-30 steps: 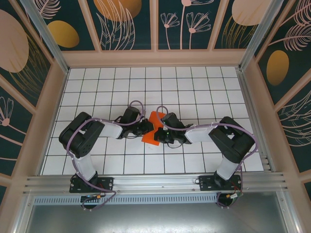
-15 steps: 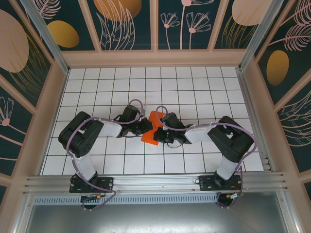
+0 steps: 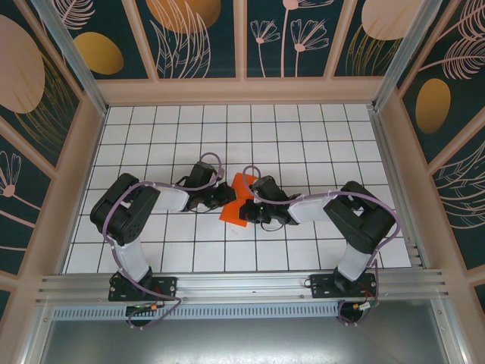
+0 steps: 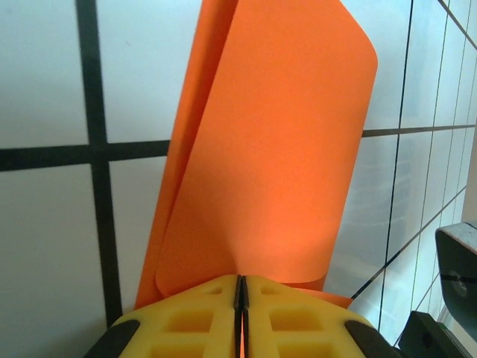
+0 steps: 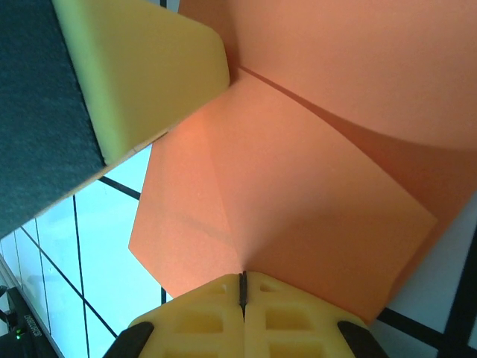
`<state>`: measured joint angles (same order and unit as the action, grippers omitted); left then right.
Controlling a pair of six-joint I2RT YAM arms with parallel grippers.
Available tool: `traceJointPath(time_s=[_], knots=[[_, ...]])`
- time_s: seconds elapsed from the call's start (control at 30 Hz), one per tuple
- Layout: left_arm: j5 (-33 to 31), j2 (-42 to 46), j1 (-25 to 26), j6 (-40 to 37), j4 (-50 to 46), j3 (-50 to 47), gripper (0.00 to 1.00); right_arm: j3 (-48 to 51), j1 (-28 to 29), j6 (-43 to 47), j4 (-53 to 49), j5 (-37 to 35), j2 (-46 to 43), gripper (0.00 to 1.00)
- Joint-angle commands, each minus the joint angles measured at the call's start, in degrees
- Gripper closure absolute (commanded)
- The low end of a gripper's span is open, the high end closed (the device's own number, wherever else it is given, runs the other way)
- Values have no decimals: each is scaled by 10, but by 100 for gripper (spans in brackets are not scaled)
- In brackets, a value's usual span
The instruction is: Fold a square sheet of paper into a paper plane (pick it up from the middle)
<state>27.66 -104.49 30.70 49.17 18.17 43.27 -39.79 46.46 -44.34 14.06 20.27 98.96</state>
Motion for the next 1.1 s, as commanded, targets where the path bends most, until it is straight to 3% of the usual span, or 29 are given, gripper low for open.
traceJointPath(time_s=[0.0, 0.5, 0.67, 0.83, 1.07], knots=[[-100, -19, -40, -35, -45, 1, 87, 38, -2, 24, -114, -1, 29, 100], [-92, 22, -55, -62, -103, 47, 84, 31, -8, 55, -125, 14, 28, 100], [-13, 86, -54, -34, -38, 7, 84, 21, -10, 55, -125, 14, 33, 100], [60, 91, -39, -17, 6, -6, 85, 16, -11, 57, -128, 12, 31, 100], [71, 40, -3, -22, 17, 10, 85, 12, -15, 67, -131, 15, 30, 100]])
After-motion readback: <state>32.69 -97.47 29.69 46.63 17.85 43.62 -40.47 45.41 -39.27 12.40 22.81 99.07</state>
